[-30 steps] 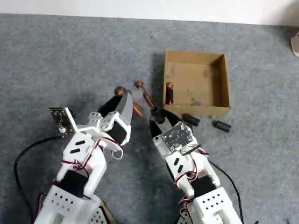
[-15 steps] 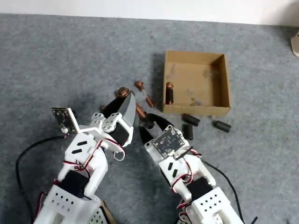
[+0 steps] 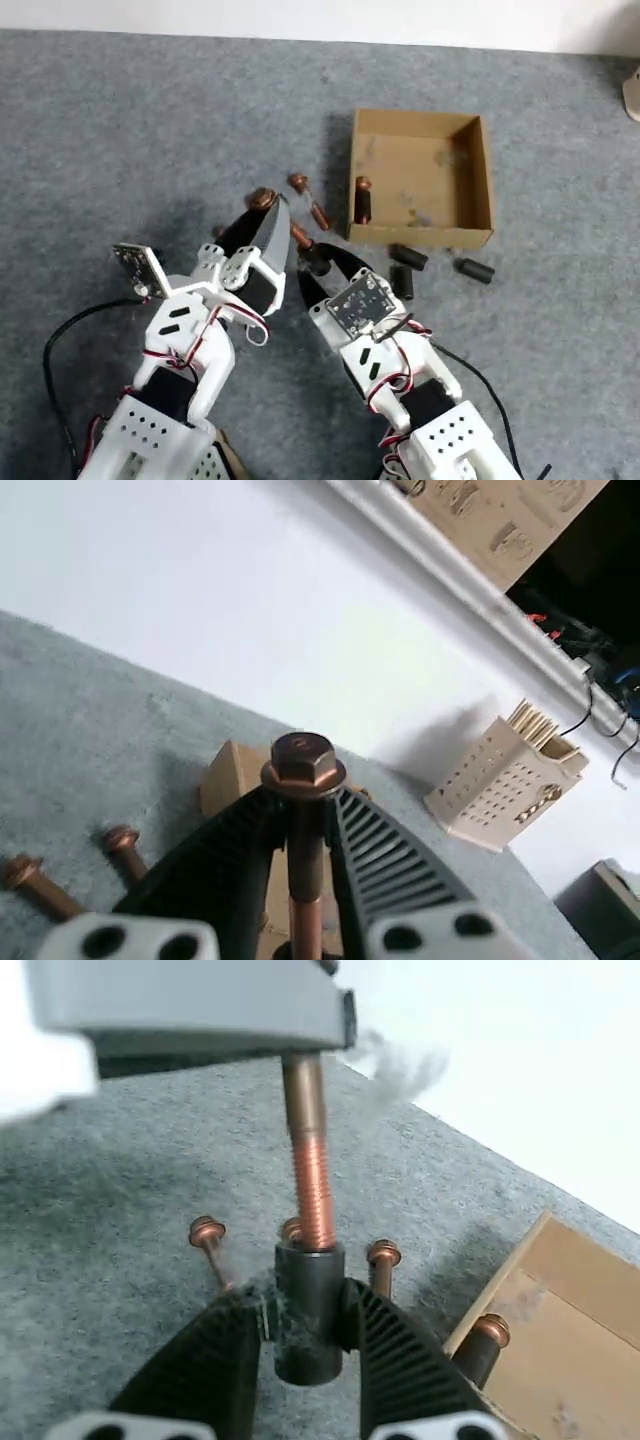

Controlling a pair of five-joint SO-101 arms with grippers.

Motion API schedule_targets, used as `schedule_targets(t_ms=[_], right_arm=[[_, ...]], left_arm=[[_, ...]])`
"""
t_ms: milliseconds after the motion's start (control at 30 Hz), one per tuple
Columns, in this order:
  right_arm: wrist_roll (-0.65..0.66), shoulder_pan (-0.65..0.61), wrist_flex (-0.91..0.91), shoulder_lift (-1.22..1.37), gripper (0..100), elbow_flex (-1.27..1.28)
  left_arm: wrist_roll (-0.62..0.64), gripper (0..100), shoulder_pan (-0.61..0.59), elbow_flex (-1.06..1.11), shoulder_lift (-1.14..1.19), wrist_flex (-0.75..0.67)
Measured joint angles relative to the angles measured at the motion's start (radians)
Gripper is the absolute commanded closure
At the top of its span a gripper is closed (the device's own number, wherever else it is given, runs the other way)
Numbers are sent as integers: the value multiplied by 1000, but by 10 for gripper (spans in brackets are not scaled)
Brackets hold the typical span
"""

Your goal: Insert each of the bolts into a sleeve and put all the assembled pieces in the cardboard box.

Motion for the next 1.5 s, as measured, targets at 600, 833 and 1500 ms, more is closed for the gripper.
schedule_targets(t_ms=[600,833,1500], right_arm=[[-69,-3,358,-400,994,0],[-72,48,361,-400,994,0],[-2,190,370,-402,995,0]], left_arm=[[-52,992,143,8,-14,180],[-255,875,187,8,-14,180],[-264,604,44,-80,-17,385]])
